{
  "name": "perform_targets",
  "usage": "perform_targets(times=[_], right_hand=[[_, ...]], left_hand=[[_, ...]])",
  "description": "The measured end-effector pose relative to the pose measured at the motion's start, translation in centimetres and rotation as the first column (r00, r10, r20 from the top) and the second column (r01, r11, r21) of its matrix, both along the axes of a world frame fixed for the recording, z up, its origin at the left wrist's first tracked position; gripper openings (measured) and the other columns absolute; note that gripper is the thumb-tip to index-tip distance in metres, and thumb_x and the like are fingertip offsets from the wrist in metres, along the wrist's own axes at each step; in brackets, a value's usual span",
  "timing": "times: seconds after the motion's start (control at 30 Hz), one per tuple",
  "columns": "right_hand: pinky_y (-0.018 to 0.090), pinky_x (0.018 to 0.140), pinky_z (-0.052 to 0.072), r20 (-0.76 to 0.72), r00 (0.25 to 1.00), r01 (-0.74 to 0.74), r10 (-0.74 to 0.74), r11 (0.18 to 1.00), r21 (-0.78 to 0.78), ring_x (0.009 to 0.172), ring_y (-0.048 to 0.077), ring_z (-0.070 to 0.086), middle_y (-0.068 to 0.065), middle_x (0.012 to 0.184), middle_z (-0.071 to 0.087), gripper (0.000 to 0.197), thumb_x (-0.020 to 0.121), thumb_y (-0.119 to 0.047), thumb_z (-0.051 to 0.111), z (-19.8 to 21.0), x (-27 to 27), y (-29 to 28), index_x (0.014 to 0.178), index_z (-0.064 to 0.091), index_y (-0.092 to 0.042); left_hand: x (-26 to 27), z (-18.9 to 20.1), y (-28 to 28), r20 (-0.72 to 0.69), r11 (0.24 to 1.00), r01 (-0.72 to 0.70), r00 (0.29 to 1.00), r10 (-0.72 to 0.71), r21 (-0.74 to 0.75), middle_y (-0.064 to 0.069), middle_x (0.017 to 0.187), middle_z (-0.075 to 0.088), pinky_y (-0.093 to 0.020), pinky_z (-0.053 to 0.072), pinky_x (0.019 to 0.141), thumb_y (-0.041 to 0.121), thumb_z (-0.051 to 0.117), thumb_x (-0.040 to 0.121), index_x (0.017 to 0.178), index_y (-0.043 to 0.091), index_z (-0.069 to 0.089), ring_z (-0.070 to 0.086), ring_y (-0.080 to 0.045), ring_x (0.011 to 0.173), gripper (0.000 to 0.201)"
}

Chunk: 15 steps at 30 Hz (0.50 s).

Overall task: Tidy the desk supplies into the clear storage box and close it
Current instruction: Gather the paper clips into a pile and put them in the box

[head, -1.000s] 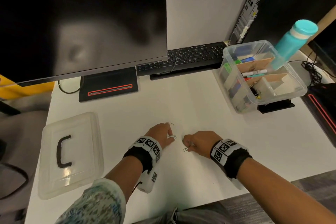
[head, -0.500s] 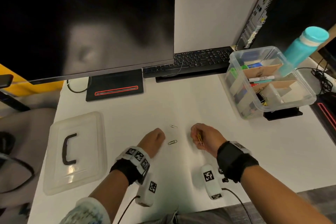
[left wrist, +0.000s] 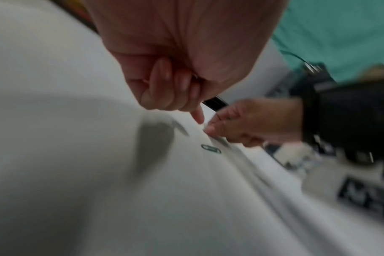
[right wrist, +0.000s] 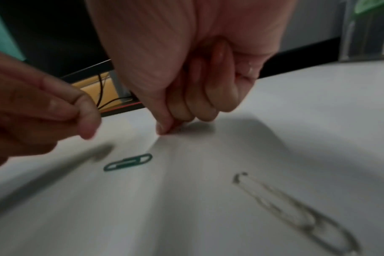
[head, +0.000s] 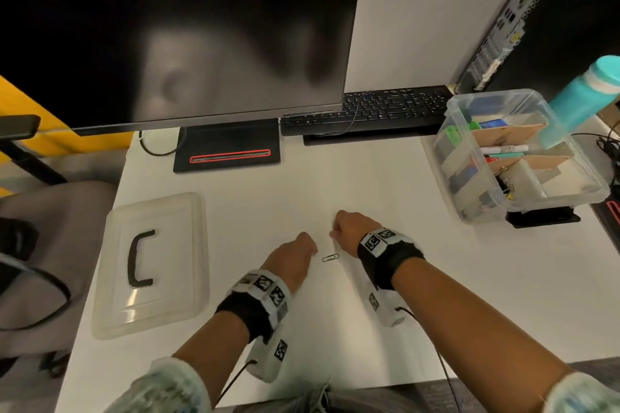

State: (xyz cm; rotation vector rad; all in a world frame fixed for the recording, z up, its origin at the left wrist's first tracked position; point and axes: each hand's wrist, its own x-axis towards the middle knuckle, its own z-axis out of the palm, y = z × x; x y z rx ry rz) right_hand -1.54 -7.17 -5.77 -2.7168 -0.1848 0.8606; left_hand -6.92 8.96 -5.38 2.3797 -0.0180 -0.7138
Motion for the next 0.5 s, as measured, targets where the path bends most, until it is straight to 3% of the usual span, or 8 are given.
perform_targets(times=[0.1,0.2,0.3,0.4,0.5], right_hand=[[0.03,0.077,0.043,-0.044,0.999,-0.012,0.01,0.999,-0.041,0.101,0.026,0.059,0.009,0.118,0.06,0.034,0.097,-0.034,0.04,0.1,-0.1,-0.7,0.118,0.05,-0.009],[0.027,0.074,0.039,-0.07,0.989,0.139,-0.132,0.985,0.103,0.087,0.021,0.054,0.01,0.107,0.06,0.029,0.098,-0.033,0.039,-0.4,-1.2,-2.5,0.108,0.049,-0.008],[0.025,0.06,0.036,-0.221,0.907,0.417,-0.359,0.835,0.359,0.066,0.013,0.045,0.001,0.079,0.054,0.021,0.099,-0.032,0.039,-0.3,-2.5,-4.7,0.089,0.045,-0.015],[0.022,0.045,0.028,-0.411,0.776,0.63,-0.479,0.627,0.459,0.05,0.013,0.035,0.0,0.063,0.045,0.024,0.099,-0.026,0.037,0.1,-3.4,-6.0,0.077,0.041,-0.017],[0.022,0.045,0.026,-0.386,0.749,0.662,-0.539,0.584,0.47,0.049,0.014,0.033,0.002,0.061,0.043,0.025,0.099,-0.021,0.035,1.5,-3.3,-6.9,0.075,0.04,-0.016]], left_hand=[[0.4,0.6,-2.9,0.065,0.93,0.23,0.964,-0.258,0.287,-0.016,0.104,0.063,-0.037,0.044,0.074,0.017,0.031,0.099,0.118,0.009,0.04,0.061,-0.033,0.091,0.023],[0.6,0.0,-4.3,-0.017,0.898,0.319,0.944,-0.329,0.302,-0.015,0.117,0.06,-0.038,0.047,0.082,0.021,0.034,0.099,0.135,0.009,0.026,0.061,-0.033,0.099,0.039],[0.6,-0.8,-4.9,-0.087,0.865,0.354,0.934,-0.347,0.356,-0.018,0.117,0.06,-0.038,0.045,0.083,0.022,0.032,0.099,0.143,0.011,0.016,0.06,-0.034,0.101,0.047],[0.9,-1.2,-5.4,-0.119,0.85,0.36,0.932,-0.341,0.385,-0.018,0.112,0.062,-0.037,0.043,0.075,0.019,0.033,0.099,0.137,0.005,0.023,0.061,-0.033,0.098,0.041],[1.9,-0.1,-4.7,-0.164,0.88,0.353,0.935,-0.316,0.317,-0.017,0.119,0.059,-0.036,0.043,0.082,0.022,0.035,0.099,0.131,0.003,0.031,0.058,-0.032,0.106,0.037]])
